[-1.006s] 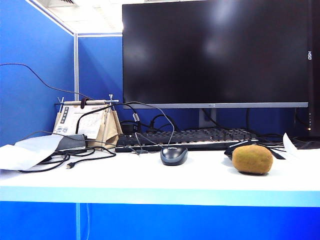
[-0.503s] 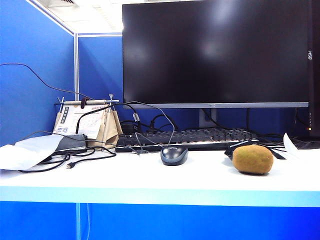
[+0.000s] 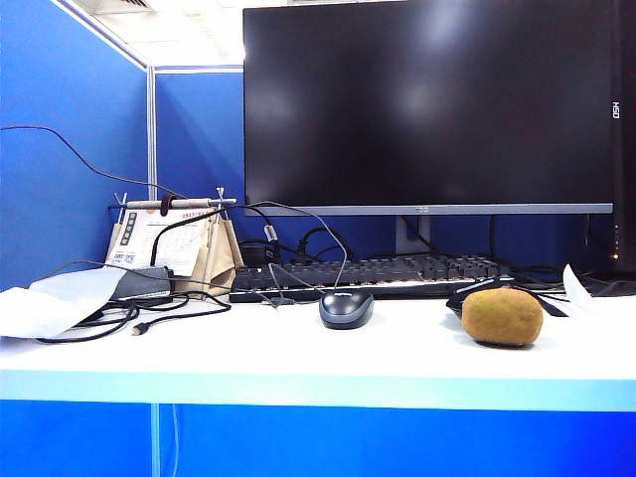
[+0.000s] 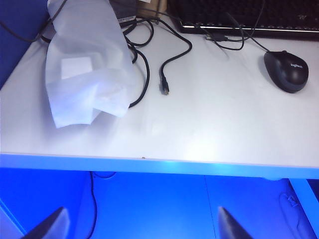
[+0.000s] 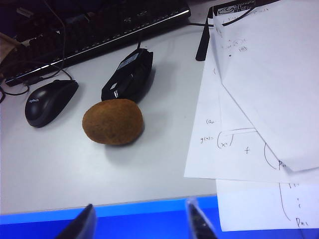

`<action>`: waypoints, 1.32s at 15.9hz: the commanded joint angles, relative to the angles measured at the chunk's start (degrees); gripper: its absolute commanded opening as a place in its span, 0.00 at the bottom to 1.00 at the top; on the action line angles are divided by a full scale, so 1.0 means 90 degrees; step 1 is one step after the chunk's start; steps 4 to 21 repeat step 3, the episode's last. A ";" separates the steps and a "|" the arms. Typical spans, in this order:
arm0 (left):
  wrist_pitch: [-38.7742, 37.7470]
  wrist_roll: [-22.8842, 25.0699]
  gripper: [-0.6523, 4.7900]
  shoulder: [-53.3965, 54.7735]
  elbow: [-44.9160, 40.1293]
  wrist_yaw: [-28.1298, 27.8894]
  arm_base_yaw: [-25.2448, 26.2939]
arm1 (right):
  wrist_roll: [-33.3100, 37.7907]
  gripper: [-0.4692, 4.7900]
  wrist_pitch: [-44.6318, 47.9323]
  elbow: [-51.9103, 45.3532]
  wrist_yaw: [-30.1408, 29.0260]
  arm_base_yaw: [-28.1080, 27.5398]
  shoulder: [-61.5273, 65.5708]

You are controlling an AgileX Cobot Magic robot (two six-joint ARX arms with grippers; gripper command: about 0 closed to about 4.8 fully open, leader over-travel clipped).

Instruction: Pick up the kiwi and place it near the upside-down mouse.

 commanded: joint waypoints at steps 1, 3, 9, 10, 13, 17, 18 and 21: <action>0.0034 0.0000 0.84 0.0002 -0.0017 0.0044 0.0000 | 0.0005 0.54 -0.0002 -0.0036 0.0005 0.0002 -0.0010; 0.0027 -0.0019 0.84 0.0005 -0.0015 0.0102 0.0000 | 0.0005 0.54 -0.0002 -0.0036 0.0005 0.0002 -0.0010; 0.0027 -0.0019 0.84 0.0005 -0.0015 0.0102 0.0000 | 0.0005 0.54 -0.0002 -0.0036 0.0005 0.0002 -0.0010; 0.0027 -0.0019 0.84 0.0005 -0.0015 0.0102 0.0000 | 0.0005 0.54 -0.0002 -0.0036 0.0005 0.0002 -0.0010; 0.0027 -0.0019 0.84 0.0005 -0.0015 0.0102 0.0000 | 0.0005 0.54 -0.0002 -0.0036 0.0005 0.0002 -0.0010; 0.0027 -0.0019 0.84 0.0005 -0.0015 0.0102 0.0000 | 0.0005 0.54 -0.0002 -0.0036 0.0005 0.0002 -0.0010; 0.0027 -0.0019 0.84 0.0005 -0.0015 0.0102 0.0000 | 0.0005 0.54 -0.0002 -0.0036 0.0005 0.0002 -0.0010; 0.0027 -0.0019 0.84 0.0005 -0.0015 0.0102 0.0000 | 0.0005 0.54 -0.0002 -0.0036 0.0005 0.0002 -0.0010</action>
